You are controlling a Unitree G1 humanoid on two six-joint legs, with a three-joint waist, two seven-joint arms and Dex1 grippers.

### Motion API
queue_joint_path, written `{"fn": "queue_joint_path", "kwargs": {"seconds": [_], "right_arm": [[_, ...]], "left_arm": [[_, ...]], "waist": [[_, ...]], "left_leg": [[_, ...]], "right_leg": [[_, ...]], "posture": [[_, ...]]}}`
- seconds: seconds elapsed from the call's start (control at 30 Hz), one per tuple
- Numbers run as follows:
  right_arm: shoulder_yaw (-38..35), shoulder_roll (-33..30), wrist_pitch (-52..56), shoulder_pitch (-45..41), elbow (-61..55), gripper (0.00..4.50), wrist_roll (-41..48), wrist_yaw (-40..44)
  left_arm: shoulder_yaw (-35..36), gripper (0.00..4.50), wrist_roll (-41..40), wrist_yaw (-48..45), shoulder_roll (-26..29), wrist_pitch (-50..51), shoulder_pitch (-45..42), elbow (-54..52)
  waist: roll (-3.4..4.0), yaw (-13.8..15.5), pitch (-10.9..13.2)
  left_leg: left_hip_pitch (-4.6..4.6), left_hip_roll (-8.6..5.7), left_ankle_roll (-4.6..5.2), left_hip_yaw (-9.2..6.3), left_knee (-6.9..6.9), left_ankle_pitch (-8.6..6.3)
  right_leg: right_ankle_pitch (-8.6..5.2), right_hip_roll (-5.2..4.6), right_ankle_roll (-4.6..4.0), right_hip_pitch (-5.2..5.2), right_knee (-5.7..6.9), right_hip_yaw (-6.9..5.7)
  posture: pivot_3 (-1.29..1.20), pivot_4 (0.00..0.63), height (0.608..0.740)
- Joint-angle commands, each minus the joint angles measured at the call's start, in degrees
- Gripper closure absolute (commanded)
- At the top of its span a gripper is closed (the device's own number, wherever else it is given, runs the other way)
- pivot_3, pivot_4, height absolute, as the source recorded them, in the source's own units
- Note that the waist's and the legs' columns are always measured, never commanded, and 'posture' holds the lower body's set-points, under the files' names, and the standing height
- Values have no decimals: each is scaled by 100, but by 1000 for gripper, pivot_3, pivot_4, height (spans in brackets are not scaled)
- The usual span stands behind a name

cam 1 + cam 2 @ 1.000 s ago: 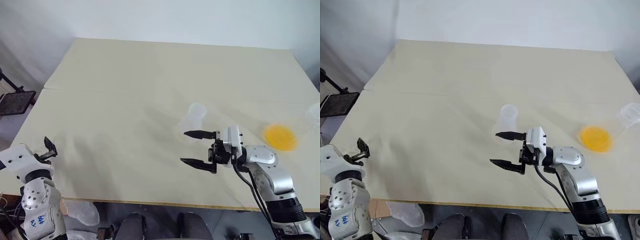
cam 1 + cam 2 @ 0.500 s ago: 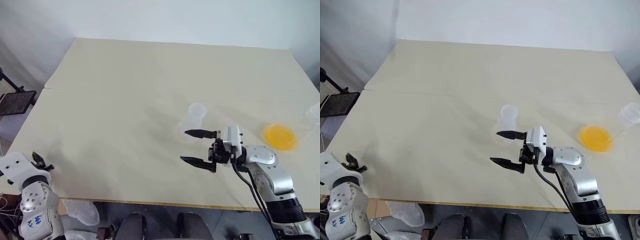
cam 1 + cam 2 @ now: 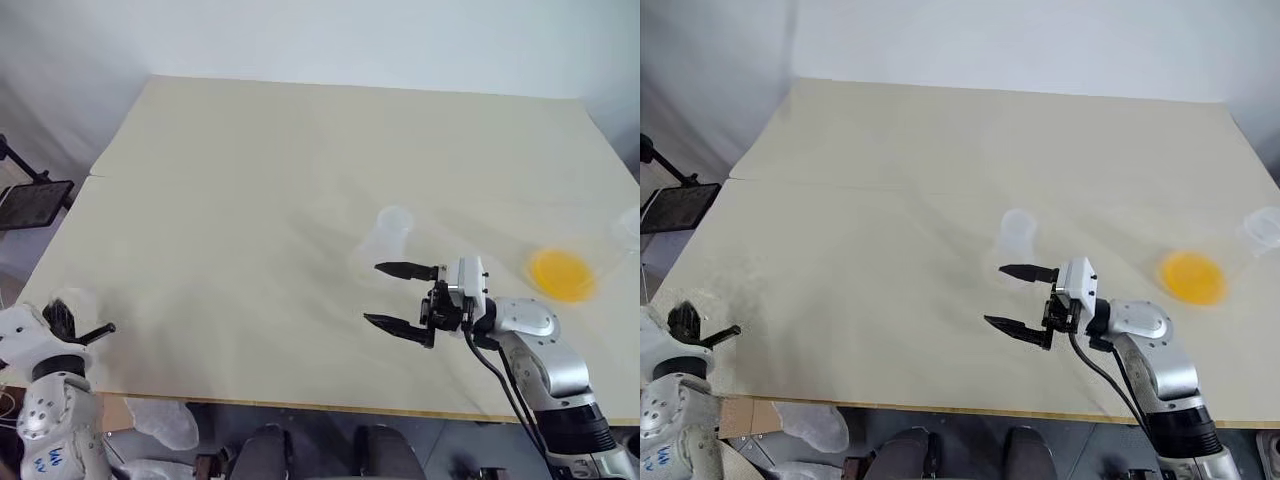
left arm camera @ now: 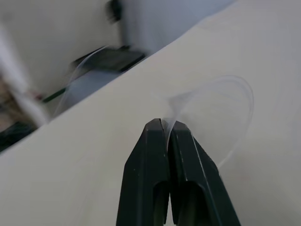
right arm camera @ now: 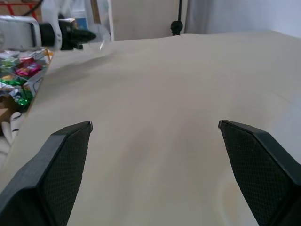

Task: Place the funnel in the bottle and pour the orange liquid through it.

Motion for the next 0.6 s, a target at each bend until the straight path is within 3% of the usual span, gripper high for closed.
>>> {"fn": "queue_joint_path", "kwargs": {"seconds": [0.03,0.17,0.33,0.47,0.6], "right_arm": [[-511,-192,-31,281,-430,0,133,-209],[-1002,-284,-106,854,-739,0,100,-474],[-1516,-131,-346,1483,-1031,0,-63,-995],[-1892,57,-693,1800,-998,0,-257,-1433],[-2214,166,-957,2183,-1000,0,-384,-1675]], "left_arm": [[139,4469,-904,-1379,658,-111,25,-257],[-134,4469,-1819,-2664,1890,610,-690,103],[-1710,4469,-2265,-4395,3119,1708,-2635,867],[-3289,4469,-1638,-5752,3400,1855,-4339,1682],[-4330,4469,-1156,-6610,3002,2039,-6157,2788]], "waist": [[1,13,1],[4,73,3],[26,120,8],[27,91,7],[27,102,8]], "left_leg": [[-1,-1,0,-1,0,0],[1,1,-1,-9,0,0],[4,-15,2,-6,-1,2],[1,-40,5,5,-6,0],[-20,-35,-2,37,-6,3]], "right_leg": [[0,-1,0,0,-2,0],[0,3,-2,7,-4,-5],[-1,3,-2,11,-2,3],[2,10,2,-3,6,5],[1,25,2,-42,32,4]], "posture": [[0,150,740],[0,150,740],[0,150,740],[0,150,740],[0,150,740]]}}
